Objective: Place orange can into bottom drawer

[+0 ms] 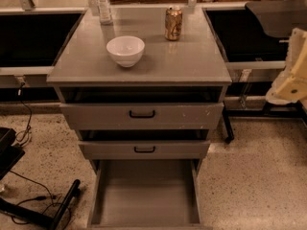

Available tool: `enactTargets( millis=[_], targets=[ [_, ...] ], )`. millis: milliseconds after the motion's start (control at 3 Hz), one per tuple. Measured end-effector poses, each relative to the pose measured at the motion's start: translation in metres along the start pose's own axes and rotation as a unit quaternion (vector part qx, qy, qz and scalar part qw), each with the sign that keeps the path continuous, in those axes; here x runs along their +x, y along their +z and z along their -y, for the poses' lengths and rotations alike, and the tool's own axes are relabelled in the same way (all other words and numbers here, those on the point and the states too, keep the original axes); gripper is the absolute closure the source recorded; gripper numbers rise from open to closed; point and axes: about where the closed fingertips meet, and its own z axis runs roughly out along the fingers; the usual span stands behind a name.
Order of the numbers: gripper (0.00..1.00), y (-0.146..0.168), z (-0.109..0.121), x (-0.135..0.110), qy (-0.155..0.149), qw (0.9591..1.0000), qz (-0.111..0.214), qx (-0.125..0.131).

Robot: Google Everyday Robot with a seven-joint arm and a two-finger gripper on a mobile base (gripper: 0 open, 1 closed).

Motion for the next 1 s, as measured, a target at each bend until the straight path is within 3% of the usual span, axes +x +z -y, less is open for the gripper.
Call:
enactTargets(
  millis=[667,1000],
  targets=[
    [0.0,-0.012,0.0,-0.008,-0.006,0.9999,0.004,0.012],
    [0.0,0.009,0.022,-0.009,0.014,0.9989,0.033,0.03]
  ],
)
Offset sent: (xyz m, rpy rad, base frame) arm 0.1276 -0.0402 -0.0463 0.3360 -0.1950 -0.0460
